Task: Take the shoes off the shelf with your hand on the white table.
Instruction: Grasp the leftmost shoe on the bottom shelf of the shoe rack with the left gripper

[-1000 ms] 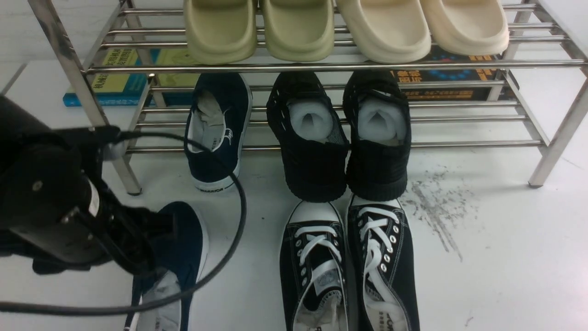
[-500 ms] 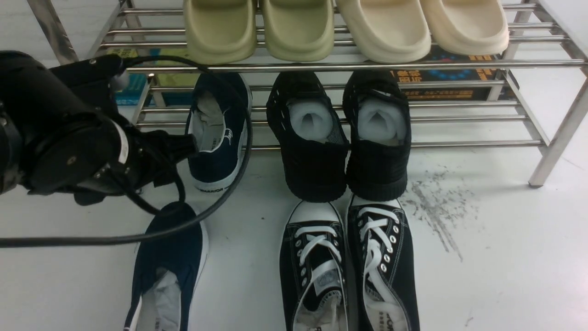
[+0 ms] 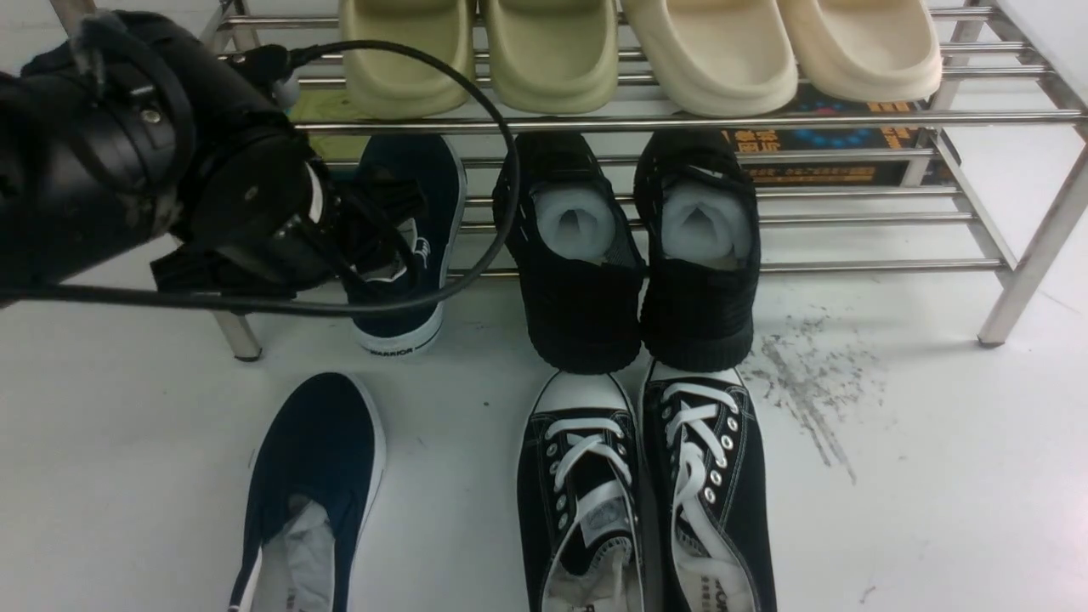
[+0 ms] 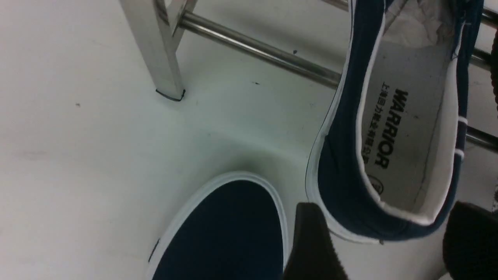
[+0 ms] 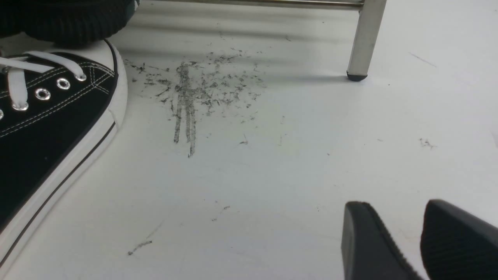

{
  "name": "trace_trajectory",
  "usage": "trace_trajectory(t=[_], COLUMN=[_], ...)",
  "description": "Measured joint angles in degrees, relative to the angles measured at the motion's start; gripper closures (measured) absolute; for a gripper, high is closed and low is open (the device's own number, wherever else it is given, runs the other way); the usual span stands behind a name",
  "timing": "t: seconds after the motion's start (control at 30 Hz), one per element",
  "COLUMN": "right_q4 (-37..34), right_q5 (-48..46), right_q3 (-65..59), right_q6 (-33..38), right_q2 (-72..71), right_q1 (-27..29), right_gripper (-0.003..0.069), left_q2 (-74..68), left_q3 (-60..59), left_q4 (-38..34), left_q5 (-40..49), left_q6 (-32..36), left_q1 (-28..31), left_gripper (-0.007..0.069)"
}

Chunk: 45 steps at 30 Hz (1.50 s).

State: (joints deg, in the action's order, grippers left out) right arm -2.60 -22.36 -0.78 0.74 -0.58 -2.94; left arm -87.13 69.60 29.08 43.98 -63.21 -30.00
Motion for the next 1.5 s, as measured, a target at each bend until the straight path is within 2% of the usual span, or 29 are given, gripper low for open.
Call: trace_trajectory(t=[0.17,0.6,1.07,1.23,1.33,1.37,1.47,1.5], right_q4=[0.0,0.0,0.0,0.0,0.0,0.0,0.0,0.0], right_q5=[0.0,0.0,0.0,0.0,0.0,0.0,0.0,0.0], right_q3=[0.0,0.0,0.0,0.0,0.0,0.0,0.0,0.0], right_q6=[0.0,0.0,0.0,0.0,0.0,0.0,0.0,0.0], right_q2=[0.0,0.0,0.0,0.0,0.0,0.0,0.0,0.0], right_q1=[0.0,0.0,0.0,0.0,0.0,0.0,0.0,0.0], right_gripper=[0.0421,0.0421,0.0421,0.0421,0.0421,0.0421,0.0421,0.0421], left_q2=[-3.5,-9.51,-15.66,-15.84,-15.84,-15.84,-15.89,-15.89], left_q3=[2.19,2.44,2.5,2.5,2.5,2.5,2.5,2.5], left_q4=[3.76,14.08,14.43,14.6,14.53,14.53,14.66,14.68], left_q5=[-0.53,-1.51,-4.8,-7.92,-8.55,-8.55,-7.92,-7.92], left_q6=[-0.48,-9.92,-13.05,-13.23,-13.24,-13.24,-13.24,-13.24], left_q1=[0.0,0.0,0.0,0.5,1.31,1.31,1.79,1.79], left_gripper=[0.0162,0.0162,0.0174,0.0249,0.0358,0.0358,0.0541,0.057])
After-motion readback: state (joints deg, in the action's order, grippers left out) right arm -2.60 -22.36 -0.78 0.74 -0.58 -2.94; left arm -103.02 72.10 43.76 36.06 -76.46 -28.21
